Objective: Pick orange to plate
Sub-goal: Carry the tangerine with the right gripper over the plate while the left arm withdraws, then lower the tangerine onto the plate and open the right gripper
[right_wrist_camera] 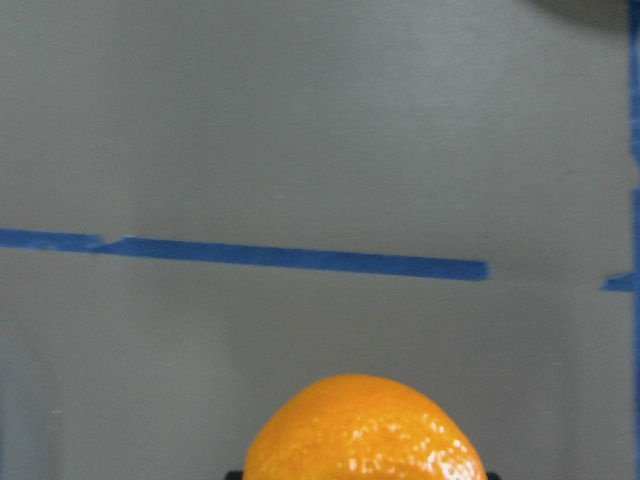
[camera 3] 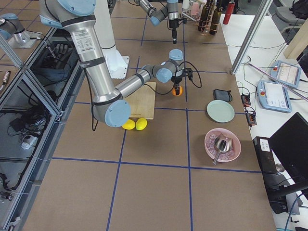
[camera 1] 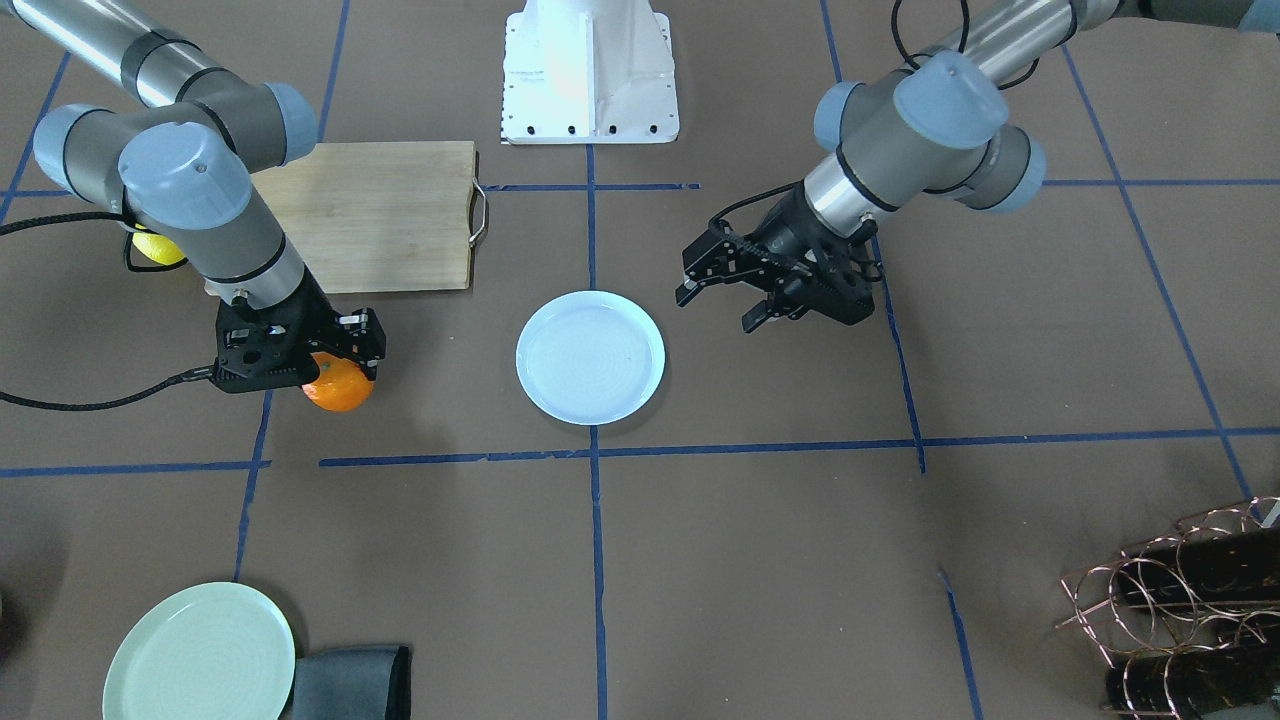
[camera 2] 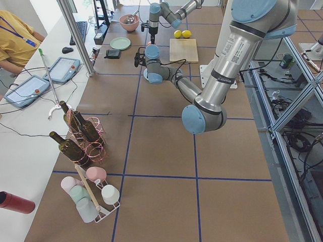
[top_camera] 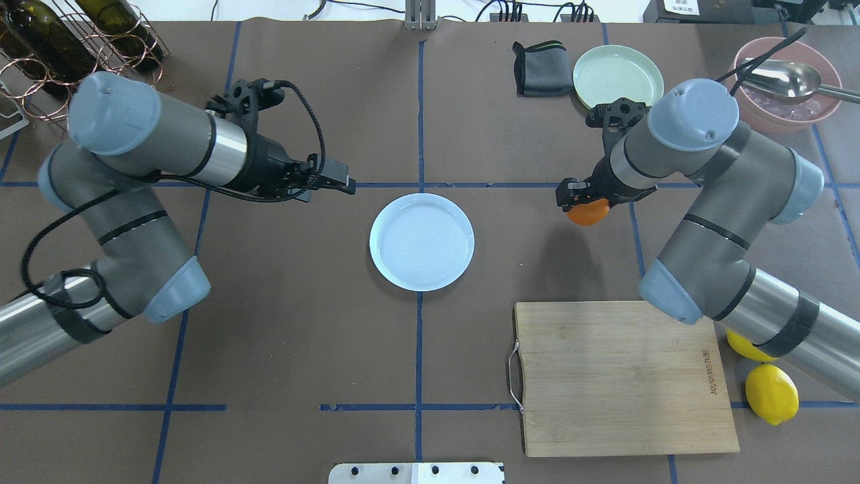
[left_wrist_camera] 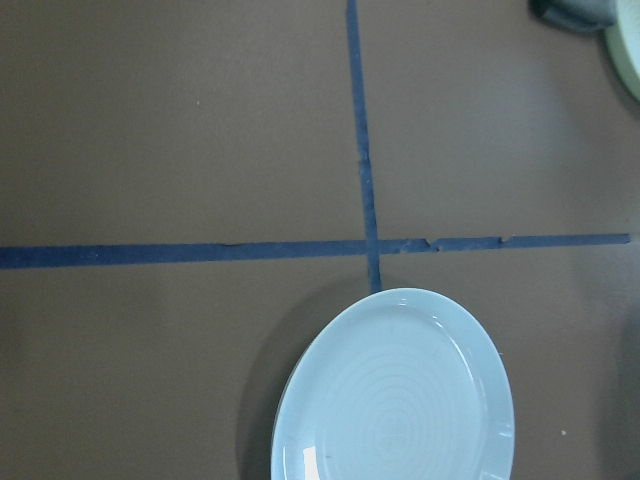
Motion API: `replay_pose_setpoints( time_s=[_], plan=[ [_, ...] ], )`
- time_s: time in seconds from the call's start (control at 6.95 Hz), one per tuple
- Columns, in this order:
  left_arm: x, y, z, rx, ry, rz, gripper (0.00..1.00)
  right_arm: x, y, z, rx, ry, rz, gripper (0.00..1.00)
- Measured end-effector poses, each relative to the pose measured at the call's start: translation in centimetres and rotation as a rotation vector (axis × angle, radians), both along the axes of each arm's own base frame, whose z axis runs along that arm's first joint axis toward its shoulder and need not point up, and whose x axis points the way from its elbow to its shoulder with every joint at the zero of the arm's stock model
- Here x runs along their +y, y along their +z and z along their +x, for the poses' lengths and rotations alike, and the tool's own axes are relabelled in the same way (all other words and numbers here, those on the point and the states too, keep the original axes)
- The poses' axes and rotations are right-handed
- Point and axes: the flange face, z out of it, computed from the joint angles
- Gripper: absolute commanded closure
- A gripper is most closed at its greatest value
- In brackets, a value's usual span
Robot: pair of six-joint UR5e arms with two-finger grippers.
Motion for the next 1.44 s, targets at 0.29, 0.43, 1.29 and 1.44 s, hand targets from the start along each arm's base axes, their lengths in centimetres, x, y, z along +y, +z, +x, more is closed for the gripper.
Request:
replay_pose_setpoints(
  time_s=[0.29, 0.43, 1.29, 1.44],
  plan=[
    [1.3, 3.2, -5.5, -0.02, -0.051, -0.01, 0.05, 3.2, -7.1, -6.6, -0.084, 0.06, -0.051, 0.98],
    [1.1, 4.8, -7.7, -0.036, -0.079, -0.024, 0.05, 4.7, -9.8, -9.8, -0.107, 0.08, -0.065, 0.98],
    [1.1, 7.6, -9.8, -0.074, -0.113, -0.059, 0.02, 5.2, -13.4, -19.9, -0.065, 0.118, -0.082, 0.97],
    [1.1, 7.6, -9.6, -0.076, -0.111, -0.061, 0.01, 5.0, -13.7, -20.2, -0.062, 0.122, -0.078, 0.97]
  ],
)
